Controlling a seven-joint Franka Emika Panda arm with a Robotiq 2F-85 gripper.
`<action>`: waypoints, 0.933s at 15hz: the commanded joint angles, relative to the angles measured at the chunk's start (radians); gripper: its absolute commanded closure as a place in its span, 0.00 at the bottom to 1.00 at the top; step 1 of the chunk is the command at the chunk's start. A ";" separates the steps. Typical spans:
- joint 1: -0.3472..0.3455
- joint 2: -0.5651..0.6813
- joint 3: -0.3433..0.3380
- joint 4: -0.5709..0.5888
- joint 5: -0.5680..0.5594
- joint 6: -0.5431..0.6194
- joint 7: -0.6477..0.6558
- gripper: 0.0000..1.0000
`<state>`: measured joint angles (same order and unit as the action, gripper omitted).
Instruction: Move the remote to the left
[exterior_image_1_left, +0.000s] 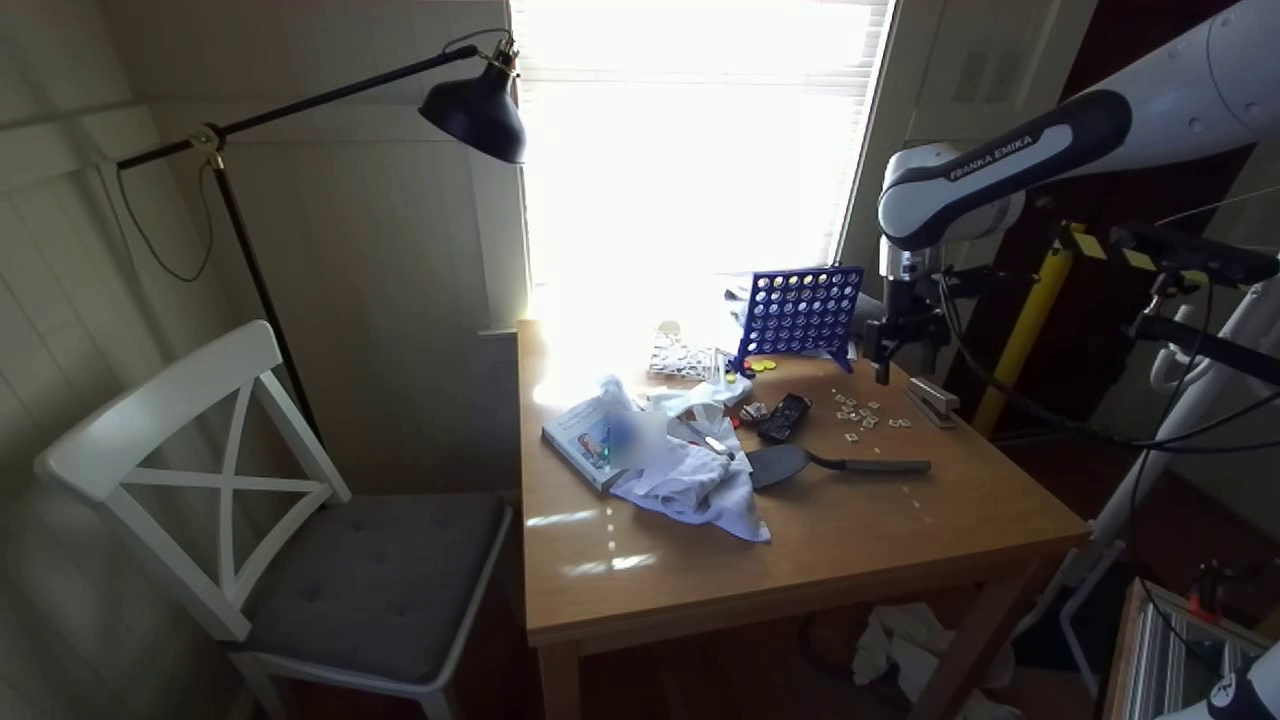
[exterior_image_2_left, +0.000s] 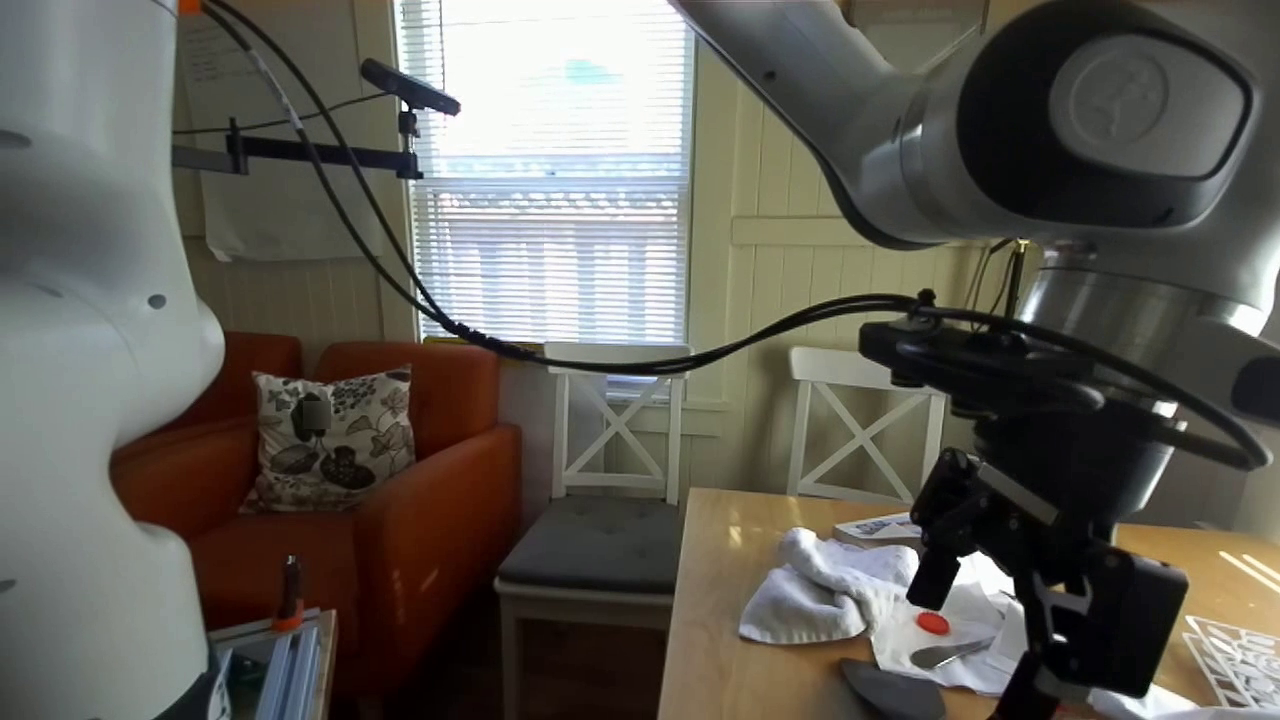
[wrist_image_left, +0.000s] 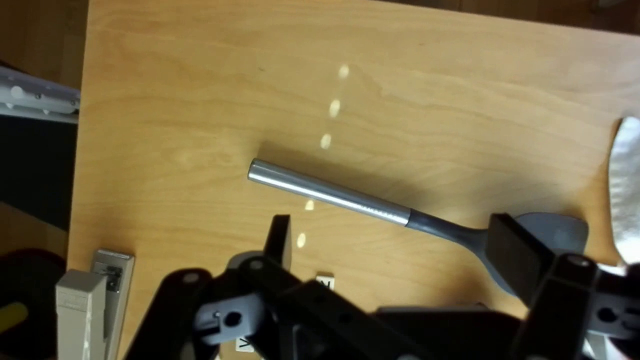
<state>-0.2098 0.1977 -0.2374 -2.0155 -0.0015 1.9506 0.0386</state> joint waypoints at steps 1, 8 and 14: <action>-0.003 0.132 0.003 0.106 0.043 0.014 0.182 0.00; -0.022 0.351 -0.010 0.306 0.169 -0.001 0.470 0.00; -0.048 0.406 -0.032 0.362 0.211 0.012 0.565 0.00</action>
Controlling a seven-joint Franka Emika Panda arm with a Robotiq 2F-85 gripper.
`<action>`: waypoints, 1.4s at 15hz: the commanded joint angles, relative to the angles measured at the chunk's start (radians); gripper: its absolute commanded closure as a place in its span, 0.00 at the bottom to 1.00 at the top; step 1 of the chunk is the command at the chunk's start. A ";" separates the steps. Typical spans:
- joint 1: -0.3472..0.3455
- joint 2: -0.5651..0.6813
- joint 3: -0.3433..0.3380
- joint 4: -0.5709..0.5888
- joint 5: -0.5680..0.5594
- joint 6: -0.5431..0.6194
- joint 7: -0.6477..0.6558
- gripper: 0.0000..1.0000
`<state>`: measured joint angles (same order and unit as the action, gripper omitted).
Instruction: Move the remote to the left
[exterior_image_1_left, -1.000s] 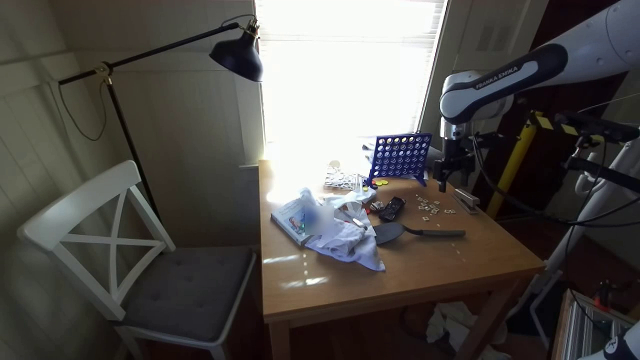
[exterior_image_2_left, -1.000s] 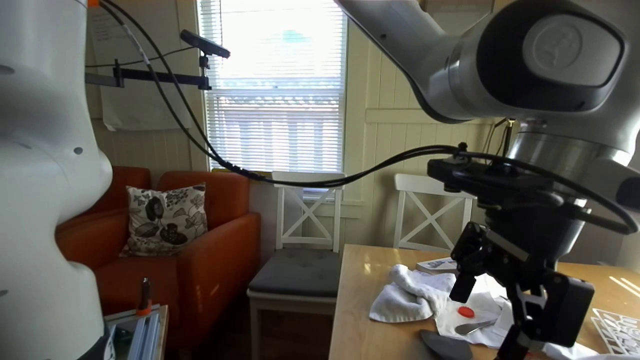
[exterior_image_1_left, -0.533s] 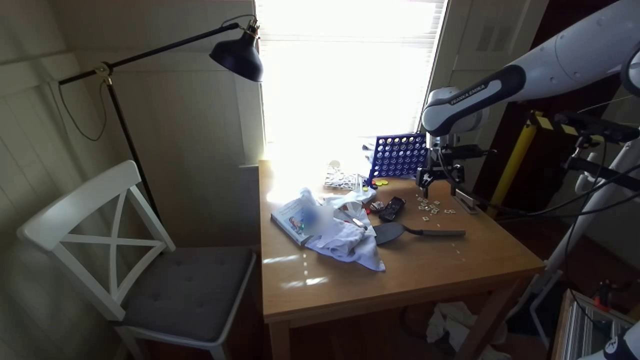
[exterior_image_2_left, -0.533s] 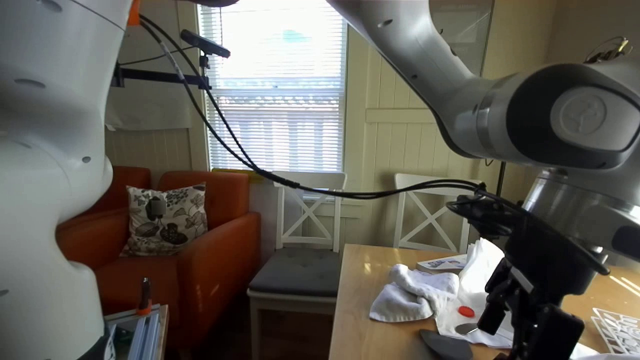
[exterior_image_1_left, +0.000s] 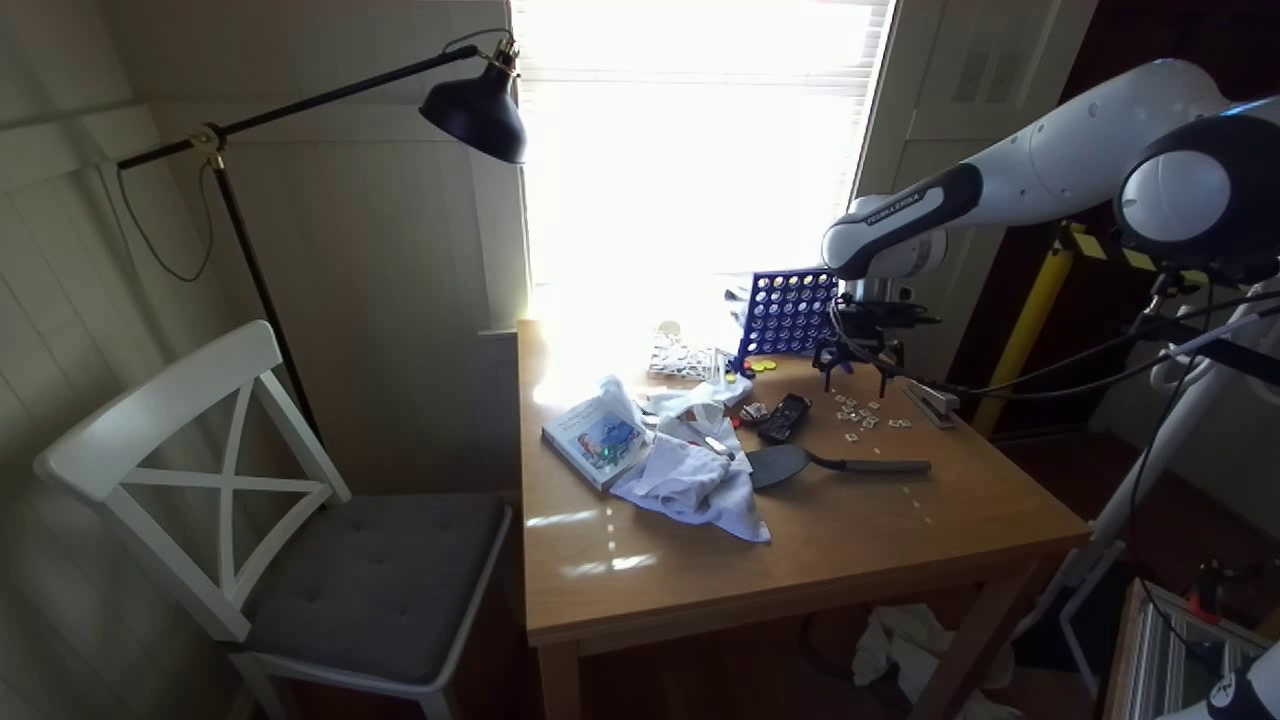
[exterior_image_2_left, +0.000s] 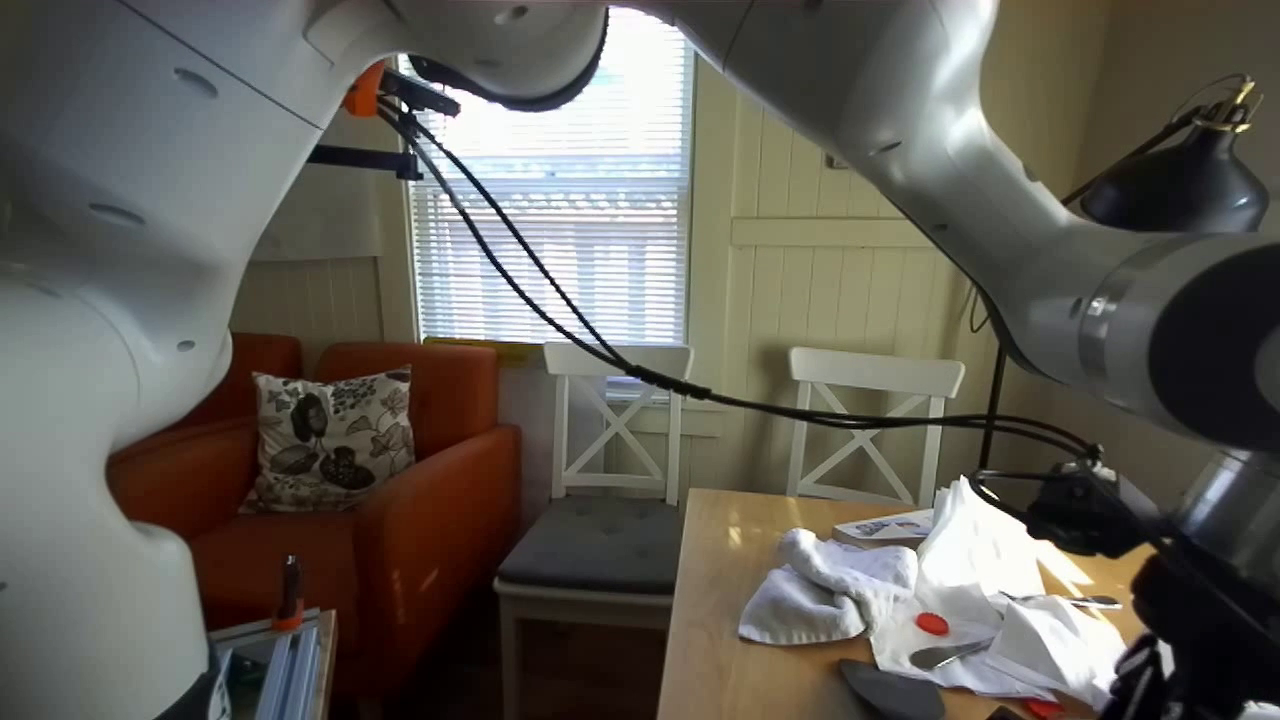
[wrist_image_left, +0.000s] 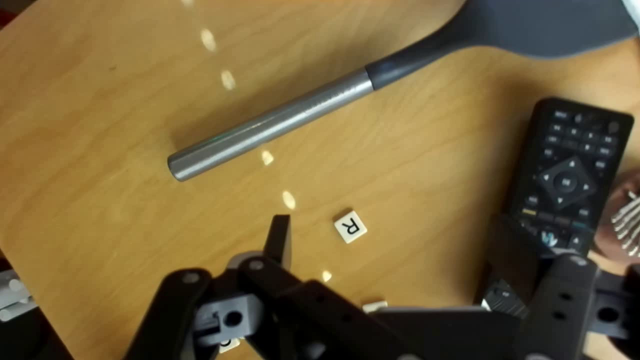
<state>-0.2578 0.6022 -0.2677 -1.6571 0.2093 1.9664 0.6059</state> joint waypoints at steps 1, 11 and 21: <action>-0.006 0.014 -0.004 0.017 0.002 -0.004 -0.001 0.00; 0.034 0.067 -0.019 0.011 0.012 0.275 0.232 0.00; 0.145 0.206 -0.052 0.042 -0.075 0.484 0.428 0.00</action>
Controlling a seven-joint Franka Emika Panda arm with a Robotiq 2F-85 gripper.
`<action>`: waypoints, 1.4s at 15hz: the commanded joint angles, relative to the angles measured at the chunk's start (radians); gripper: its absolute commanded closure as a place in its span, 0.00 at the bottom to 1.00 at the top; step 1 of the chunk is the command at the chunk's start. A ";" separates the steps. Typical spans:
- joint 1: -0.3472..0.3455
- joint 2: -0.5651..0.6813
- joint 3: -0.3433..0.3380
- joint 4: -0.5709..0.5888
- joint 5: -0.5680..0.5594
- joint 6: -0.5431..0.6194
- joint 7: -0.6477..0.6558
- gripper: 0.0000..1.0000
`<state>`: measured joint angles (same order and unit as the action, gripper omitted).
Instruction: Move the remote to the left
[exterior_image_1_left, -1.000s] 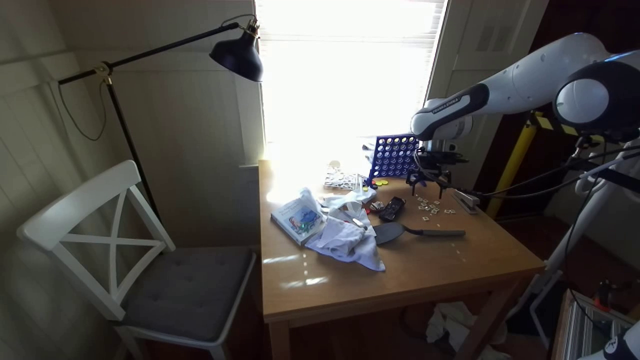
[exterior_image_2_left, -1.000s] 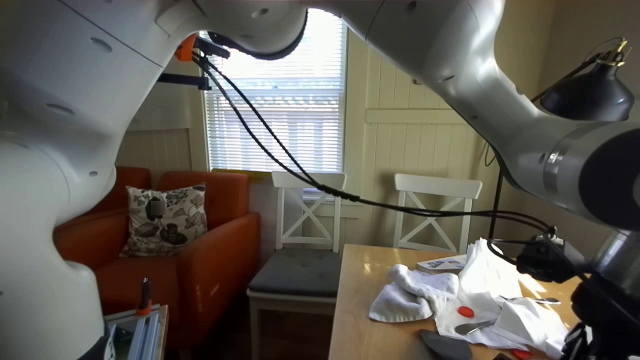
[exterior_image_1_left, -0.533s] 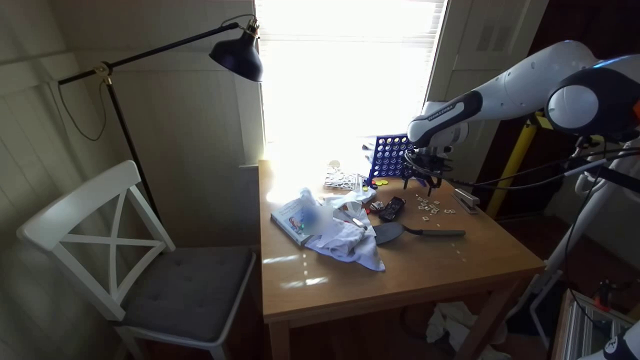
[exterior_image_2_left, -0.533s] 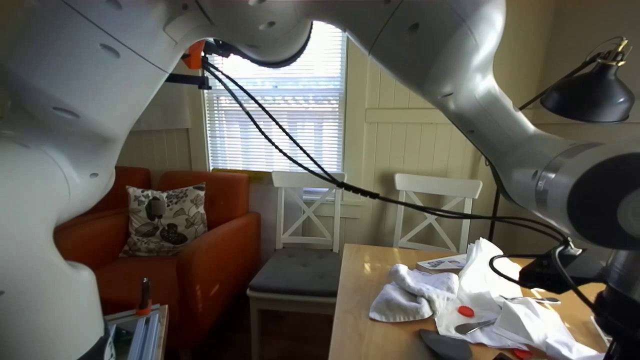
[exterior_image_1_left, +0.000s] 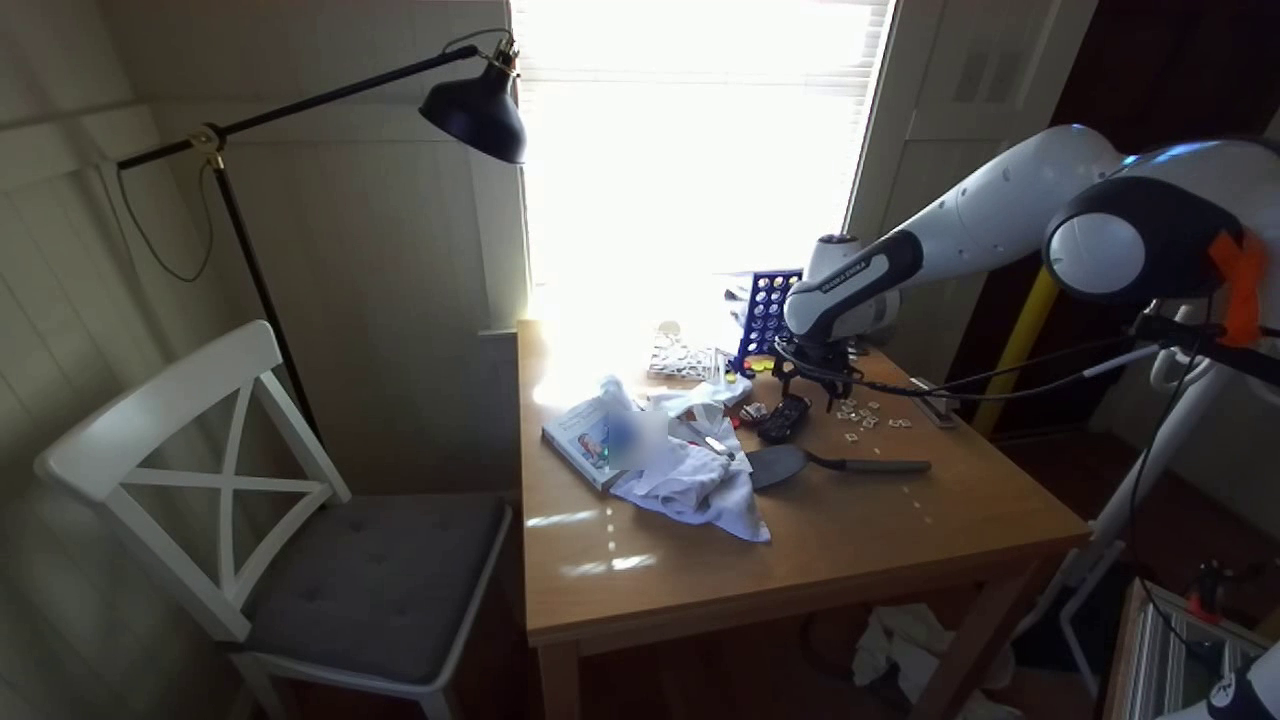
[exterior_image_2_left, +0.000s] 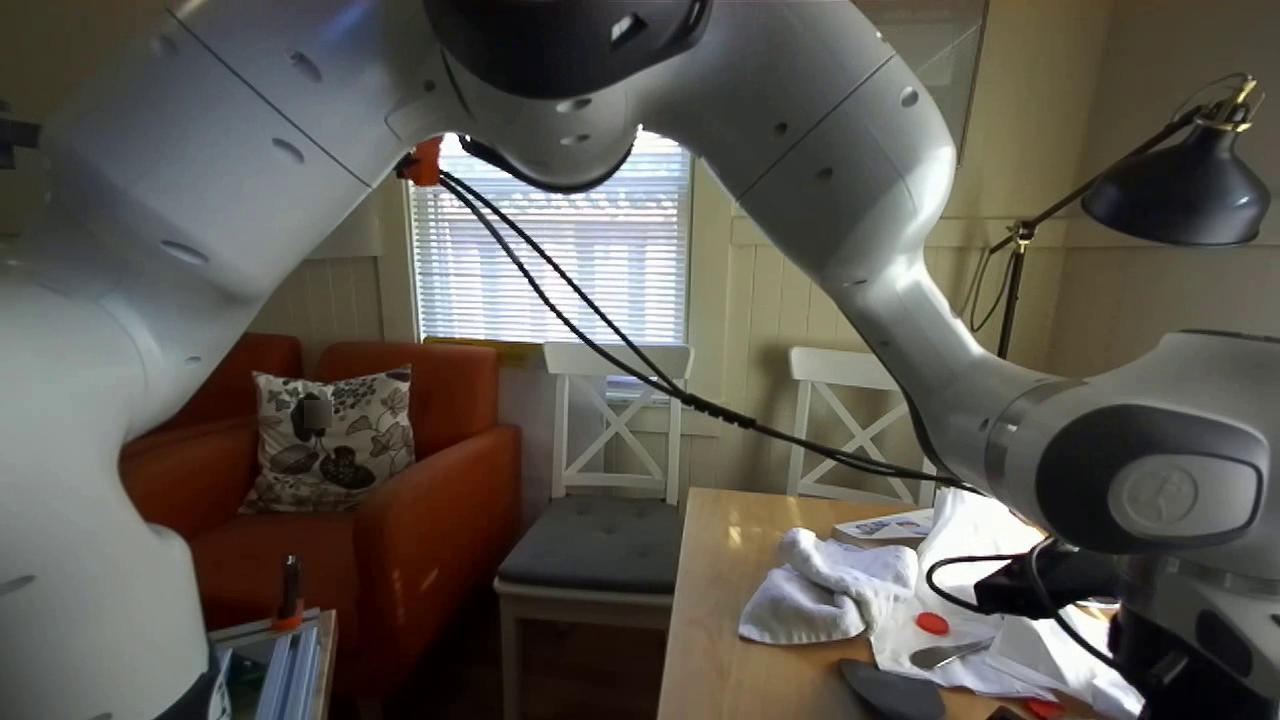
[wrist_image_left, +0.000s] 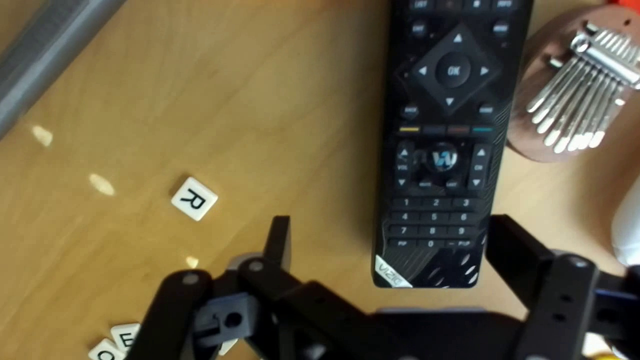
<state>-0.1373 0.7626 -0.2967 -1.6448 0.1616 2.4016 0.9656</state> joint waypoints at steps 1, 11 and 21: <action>0.029 0.053 -0.026 0.031 -0.029 0.062 0.079 0.00; 0.043 0.080 -0.051 0.038 -0.052 0.096 0.105 0.04; 0.042 0.081 -0.051 0.038 -0.051 0.098 0.106 0.26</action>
<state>-0.1042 0.8164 -0.3368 -1.6361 0.1342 2.4915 1.0316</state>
